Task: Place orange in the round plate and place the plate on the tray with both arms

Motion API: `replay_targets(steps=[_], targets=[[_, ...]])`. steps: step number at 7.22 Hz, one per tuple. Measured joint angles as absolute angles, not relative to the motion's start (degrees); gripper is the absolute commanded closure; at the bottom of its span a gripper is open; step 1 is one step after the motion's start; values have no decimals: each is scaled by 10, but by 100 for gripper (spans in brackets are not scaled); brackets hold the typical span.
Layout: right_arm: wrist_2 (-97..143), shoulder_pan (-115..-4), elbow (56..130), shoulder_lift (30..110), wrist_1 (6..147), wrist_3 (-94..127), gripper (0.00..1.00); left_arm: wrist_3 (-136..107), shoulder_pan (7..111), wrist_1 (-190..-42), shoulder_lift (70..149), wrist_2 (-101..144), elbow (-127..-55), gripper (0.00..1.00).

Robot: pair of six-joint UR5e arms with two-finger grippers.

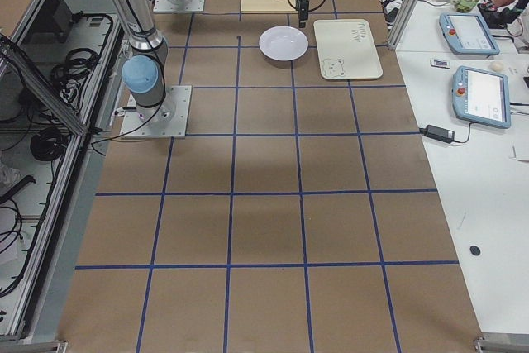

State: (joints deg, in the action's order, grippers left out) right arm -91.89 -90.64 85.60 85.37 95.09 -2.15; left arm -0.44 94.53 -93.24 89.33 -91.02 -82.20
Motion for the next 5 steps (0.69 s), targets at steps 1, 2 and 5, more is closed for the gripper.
replay_targets(steps=[1,2,5], targets=[[-921,-906,855,855,951,-20,0,-4,945,-933,893,-910,-822,0],[-922,-906,854,855,950,-20,0,-4,945,-933,893,-911,-823,0],[-918,-905,857,855,950,-17,0,-4,945,-931,892,-914,-824,0]])
